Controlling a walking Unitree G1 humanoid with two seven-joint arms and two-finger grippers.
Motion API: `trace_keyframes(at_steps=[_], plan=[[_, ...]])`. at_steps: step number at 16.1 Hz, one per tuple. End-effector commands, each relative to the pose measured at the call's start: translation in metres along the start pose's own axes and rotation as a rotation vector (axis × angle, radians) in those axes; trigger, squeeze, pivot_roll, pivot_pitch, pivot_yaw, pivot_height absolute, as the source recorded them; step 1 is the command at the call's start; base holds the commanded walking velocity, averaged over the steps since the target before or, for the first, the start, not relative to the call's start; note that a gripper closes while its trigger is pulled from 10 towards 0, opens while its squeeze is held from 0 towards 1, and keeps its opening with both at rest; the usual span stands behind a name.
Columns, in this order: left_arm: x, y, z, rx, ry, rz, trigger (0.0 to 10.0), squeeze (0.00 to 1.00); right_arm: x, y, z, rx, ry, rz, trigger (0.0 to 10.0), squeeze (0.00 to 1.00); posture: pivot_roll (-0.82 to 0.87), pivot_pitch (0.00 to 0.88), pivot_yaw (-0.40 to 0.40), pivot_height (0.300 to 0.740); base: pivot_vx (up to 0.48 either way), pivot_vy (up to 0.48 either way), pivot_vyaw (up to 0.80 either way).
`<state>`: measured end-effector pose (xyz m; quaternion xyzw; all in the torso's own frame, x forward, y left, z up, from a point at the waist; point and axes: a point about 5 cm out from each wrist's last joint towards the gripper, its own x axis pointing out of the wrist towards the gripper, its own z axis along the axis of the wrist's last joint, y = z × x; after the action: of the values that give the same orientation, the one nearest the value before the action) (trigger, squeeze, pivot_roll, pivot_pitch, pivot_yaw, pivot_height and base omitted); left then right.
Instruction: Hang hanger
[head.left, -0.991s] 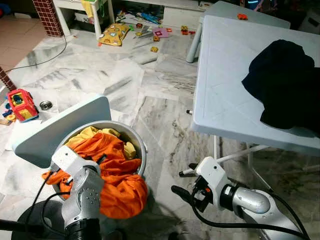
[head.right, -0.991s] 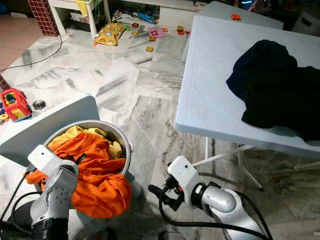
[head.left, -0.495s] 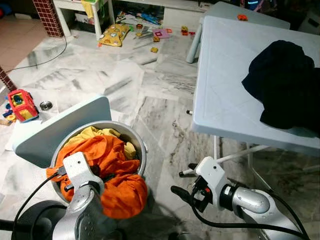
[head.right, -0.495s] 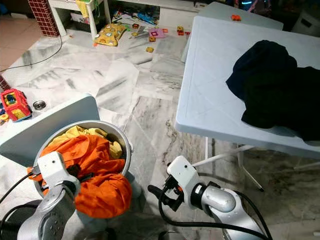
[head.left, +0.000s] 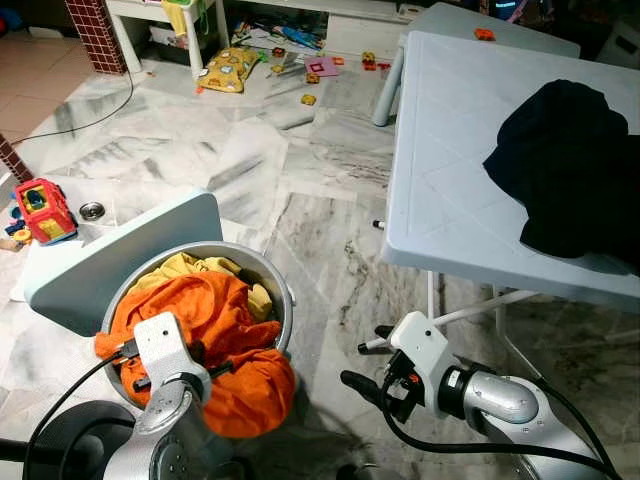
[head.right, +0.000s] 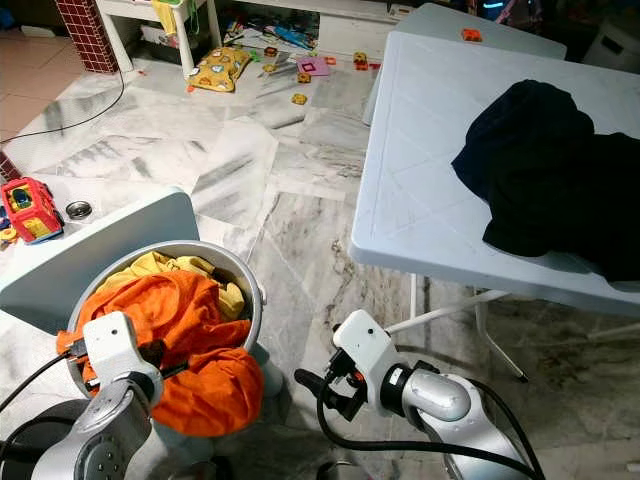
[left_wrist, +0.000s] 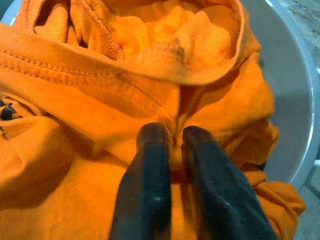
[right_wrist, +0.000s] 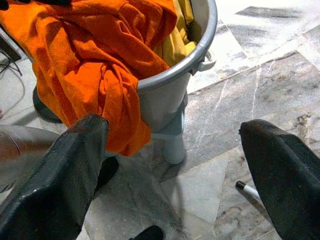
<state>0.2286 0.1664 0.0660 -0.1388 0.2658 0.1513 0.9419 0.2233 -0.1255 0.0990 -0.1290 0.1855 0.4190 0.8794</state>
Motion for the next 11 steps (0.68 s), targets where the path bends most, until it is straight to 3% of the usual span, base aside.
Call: trace_keyframes(at_steps=[1, 7, 11], plan=[[-0.0031, -0.0014, 0.001, 0.016, 0.0, 0.014, 10.0, 1.0, -0.0006, 0.0007, -0.0037, 0.002, 0.013, 0.0, 10.0, 0.0, -0.15, 0.171, -0.063, 0.74, 0.0, 0.0, 0.0], [-0.0067, -0.0024, 0.0006, 0.006, 0.006, 0.045, 10.0, 1.0, 0.0007, 0.0004, -0.0039, 0.0, 0.011, 0.004, 10.0, 0.0, -0.14, 0.17, -0.065, 0.74, 0.0, 0.0, 0.0], [0.0008, -0.0091, 0.0001, 0.003, 0.01, 0.046, 10.0, 1.0, 0.0018, 0.0015, -0.004, 0.001, 0.008, 0.005, 10.0, 0.0, -0.15, 0.168, -0.062, 0.74, 0.0, 0.0, 0.0]])
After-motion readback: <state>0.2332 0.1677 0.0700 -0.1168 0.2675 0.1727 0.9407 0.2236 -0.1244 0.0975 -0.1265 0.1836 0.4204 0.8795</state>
